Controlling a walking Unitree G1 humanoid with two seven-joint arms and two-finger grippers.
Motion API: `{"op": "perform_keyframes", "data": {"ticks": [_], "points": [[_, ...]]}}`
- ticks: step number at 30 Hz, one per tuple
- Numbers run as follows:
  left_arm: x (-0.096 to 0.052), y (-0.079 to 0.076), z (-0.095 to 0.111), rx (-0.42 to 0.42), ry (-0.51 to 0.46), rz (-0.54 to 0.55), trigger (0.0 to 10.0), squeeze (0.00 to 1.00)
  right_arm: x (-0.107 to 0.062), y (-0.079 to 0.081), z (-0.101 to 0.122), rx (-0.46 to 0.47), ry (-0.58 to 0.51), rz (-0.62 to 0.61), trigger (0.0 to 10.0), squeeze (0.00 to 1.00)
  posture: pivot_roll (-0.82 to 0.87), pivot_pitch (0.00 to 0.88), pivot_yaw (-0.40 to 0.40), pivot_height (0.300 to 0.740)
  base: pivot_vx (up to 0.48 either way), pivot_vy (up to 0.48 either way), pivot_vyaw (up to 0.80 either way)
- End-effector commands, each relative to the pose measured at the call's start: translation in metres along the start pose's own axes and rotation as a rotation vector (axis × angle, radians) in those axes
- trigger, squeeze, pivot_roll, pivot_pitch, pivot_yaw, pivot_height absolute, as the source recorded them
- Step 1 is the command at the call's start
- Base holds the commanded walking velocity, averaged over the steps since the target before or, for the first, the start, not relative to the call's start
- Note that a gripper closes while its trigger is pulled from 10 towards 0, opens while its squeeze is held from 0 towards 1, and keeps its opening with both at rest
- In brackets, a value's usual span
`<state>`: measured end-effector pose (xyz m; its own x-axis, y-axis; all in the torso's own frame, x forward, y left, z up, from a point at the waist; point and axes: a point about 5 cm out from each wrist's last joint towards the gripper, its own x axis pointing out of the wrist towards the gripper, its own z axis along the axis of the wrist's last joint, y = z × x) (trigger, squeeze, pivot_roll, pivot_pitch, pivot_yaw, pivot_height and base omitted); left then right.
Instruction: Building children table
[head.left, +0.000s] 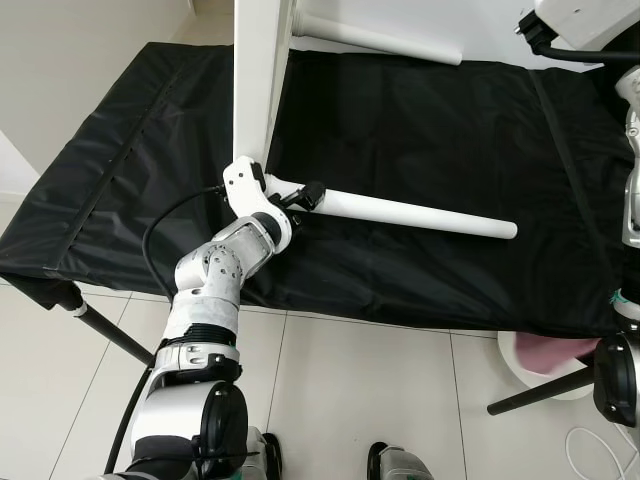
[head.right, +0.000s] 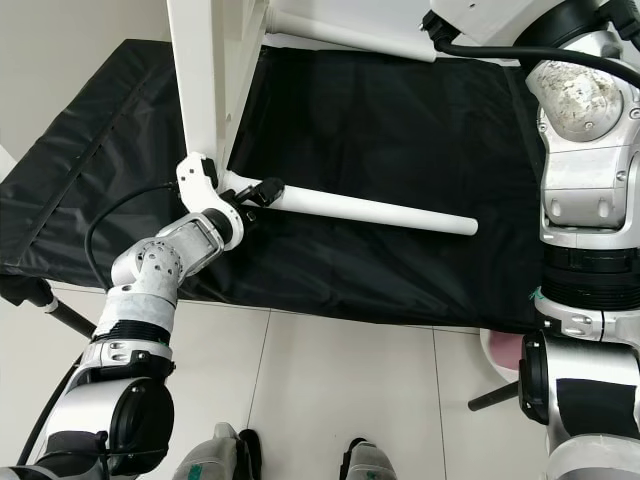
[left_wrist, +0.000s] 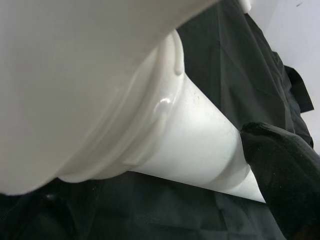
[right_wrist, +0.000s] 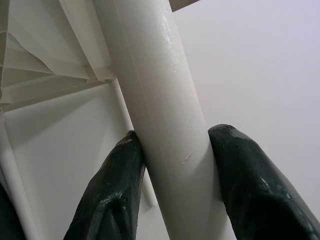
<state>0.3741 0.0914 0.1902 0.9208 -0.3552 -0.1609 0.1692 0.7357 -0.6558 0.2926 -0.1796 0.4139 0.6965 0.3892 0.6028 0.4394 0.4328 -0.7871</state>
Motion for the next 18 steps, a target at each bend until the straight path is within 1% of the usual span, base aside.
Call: {"op": "perform_keyframes", "data": {"ticks": [1, 2, 3, 4, 5, 6, 8, 12, 13, 15, 16, 17, 18], "points": [[-0.001, 0.014, 0.02, 0.049, -0.072, 0.09, 10.0, 0.0, -0.014, -0.056, -0.002, 0.038, 0.001, -0.327, 0.0, 0.0, -0.18, 0.137, 0.102, 0.74, 0.0, 0.0, 0.0], [0.001, 0.007, 0.029, 0.054, -0.094, 0.069, 10.0, 0.0, -0.012, -0.055, -0.002, 0.044, 0.0, -0.325, 0.0, 0.0, -0.18, 0.137, 0.102, 0.74, 0.0, 0.0, 0.0], [0.003, 0.003, 0.036, 0.034, -0.119, 0.061, 5.5, 0.0, -0.011, -0.054, -0.001, 0.05, -0.003, -0.325, 0.0, 0.0, -0.17, 0.136, 0.102, 0.74, 0.0, 0.0, 0.0], [0.003, 0.003, 0.036, 0.034, -0.119, 0.061, 5.5, 0.0, -0.011, -0.054, -0.001, 0.05, -0.003, -0.325, 0.0, 0.0, -0.17, 0.136, 0.102, 0.74, 0.0, 0.0, 0.0], [0.004, 0.001, 0.039, 0.016, -0.131, 0.057, 5.5, 0.0, -0.01, -0.054, -0.001, 0.053, -0.005, -0.326, 0.0, 0.0, -0.17, 0.136, 0.102, 0.74, 0.0, 0.0, 0.0], [0.005, -0.002, 0.04, 0.03, -0.133, 0.057, 0.2, 0.0, -0.009, -0.055, -0.001, 0.055, -0.006, -0.33, 0.0, 0.0, -0.17, 0.136, 0.102, 0.74, 0.0, 0.0, 0.0], [0.006, -0.005, 0.046, -0.012, -0.174, 0.065, 0.0, 0.0, -0.008, -0.056, -0.001, 0.062, -0.007, -0.339, 0.0, 0.0, -0.17, 0.137, 0.101, 0.74, 0.0, 0.0, 0.0], [0.006, -0.007, 0.049, -0.028, -0.188, 0.061, 0.0, 0.0, -0.008, -0.056, -0.001, 0.065, -0.007, -0.343, 0.0, 0.0, -0.17, 0.137, 0.101, 0.74, 0.0, 0.0, 0.0], [0.006, -0.012, 0.05, -0.06, -0.204, 0.043, 0.0, 0.0, -0.007, -0.057, -0.001, 0.07, -0.008, -0.351, 0.0, 0.0, -0.17, 0.137, 0.1, 0.74, 0.0, 0.0, 0.0], [0.006, -0.012, 0.05, -0.06, -0.204, 0.043, 0.0, 0.0, -0.007, -0.057, -0.001, 0.07, -0.008, -0.351, 0.0, 0.0, -0.17, 0.137, 0.1, 0.74, 0.0, 0.0, 0.0], [0.006, -0.016, 0.051, -0.086, -0.228, 0.038, 0.0, 0.0, -0.006, -0.057, -0.001, 0.076, -0.007, -0.355, 0.0, 0.0, -0.17, 0.14, 0.098, 0.74, 0.0, 0.0, 0.0], [0.006, -0.016, 0.051, -0.086, -0.228, 0.038, 0.0, 0.0, -0.006, -0.057, -0.001, 0.076, -0.007, -0.355, 0.0, 0.0, -0.17, 0.14, 0.098, 0.74, 0.0, 0.0, 0.0], [0.006, -0.018, 0.052, -0.114, -0.251, 0.054, 0.0, 0.0, -0.004, -0.057, -0.001, 0.085, -0.011, -0.359, 0.0, 0.0, -0.17, 0.145, 0.095, 0.74, 0.0, 0.0, 0.0]]}}
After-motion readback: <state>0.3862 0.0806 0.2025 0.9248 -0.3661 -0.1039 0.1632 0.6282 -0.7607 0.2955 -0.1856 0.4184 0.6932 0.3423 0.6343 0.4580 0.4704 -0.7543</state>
